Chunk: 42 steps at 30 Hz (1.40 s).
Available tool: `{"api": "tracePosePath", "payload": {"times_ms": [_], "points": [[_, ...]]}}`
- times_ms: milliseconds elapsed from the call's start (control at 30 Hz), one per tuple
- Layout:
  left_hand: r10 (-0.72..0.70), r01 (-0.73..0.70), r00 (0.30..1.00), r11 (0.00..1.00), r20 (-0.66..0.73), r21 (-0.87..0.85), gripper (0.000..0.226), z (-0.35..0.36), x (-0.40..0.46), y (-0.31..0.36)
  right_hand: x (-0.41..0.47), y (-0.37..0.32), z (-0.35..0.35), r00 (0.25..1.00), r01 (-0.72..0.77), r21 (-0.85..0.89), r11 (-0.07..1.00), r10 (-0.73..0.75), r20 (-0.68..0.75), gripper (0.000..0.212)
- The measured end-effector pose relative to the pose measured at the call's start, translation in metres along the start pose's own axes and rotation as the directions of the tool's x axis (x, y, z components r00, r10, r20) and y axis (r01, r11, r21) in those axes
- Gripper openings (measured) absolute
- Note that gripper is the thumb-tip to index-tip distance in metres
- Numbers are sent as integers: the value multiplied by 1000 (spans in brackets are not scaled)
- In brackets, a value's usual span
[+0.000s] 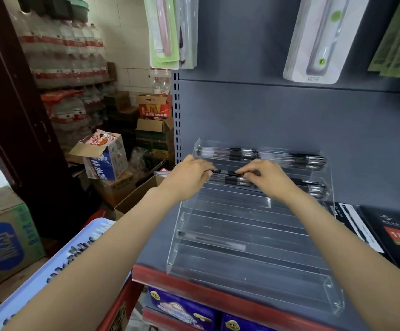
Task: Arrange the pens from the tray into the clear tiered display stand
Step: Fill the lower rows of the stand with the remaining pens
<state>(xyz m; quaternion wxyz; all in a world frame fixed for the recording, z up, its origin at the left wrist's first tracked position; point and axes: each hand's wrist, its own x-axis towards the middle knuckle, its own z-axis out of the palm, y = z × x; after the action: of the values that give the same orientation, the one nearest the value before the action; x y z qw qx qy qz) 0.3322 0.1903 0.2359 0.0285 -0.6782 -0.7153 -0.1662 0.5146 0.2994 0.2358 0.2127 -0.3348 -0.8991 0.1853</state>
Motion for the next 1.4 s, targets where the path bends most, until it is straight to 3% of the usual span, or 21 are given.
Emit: {"api": "tracePosePath", "payload": {"times_ms": [233, 467, 700, 833, 967, 1100, 1200, 1300, 1400], "points": [[-14, 15, 999, 1000, 40, -18, 33, 3, 0, -1, -4, 3, -3, 1000, -9, -28, 1000, 9, 16, 28], [-31, 33, 996, 999, 80, -20, 28, -2, 0, -1, -14, 10, -2, 996, -12, -80, 997, 4, -95, 32], [-62, 61, 994, 998, 94, 12, 27, -1, 2, -3, -11, 4, 0, 996, -41, -65, 997, 36, -82, 32], [-15, 15, 1000, 1000, -5, 8, 33, -1, 0, 3, -17, 0, -2, 995, -18, -46, 999, 13, -94, 33], [104, -104, 993, 995, -61, 7, 37, 1, -3, 16, -32, -19, 2, 967, 40, 156, 987, 1, -254, 20], [164, -166, 986, 984, -44, -64, 32, 6, -6, 33, -49, -27, 12, 974, 37, 428, 903, 62, -216, 3], [172, -178, 983, 976, -64, -125, 36, 7, -13, 39, -58, -19, 15, 971, 0, 536, 844, 127, -200, 6], [100, -132, 977, 977, -188, -166, 43, 6, -24, 30, -66, -9, 14, 945, -44, 525, 850, 206, -255, 5], [-157, 77, 929, 968, -334, -241, 51, 5, -36, 10, -69, 3, 13, 915, -109, 415, 903, 255, -314, 5]]}}
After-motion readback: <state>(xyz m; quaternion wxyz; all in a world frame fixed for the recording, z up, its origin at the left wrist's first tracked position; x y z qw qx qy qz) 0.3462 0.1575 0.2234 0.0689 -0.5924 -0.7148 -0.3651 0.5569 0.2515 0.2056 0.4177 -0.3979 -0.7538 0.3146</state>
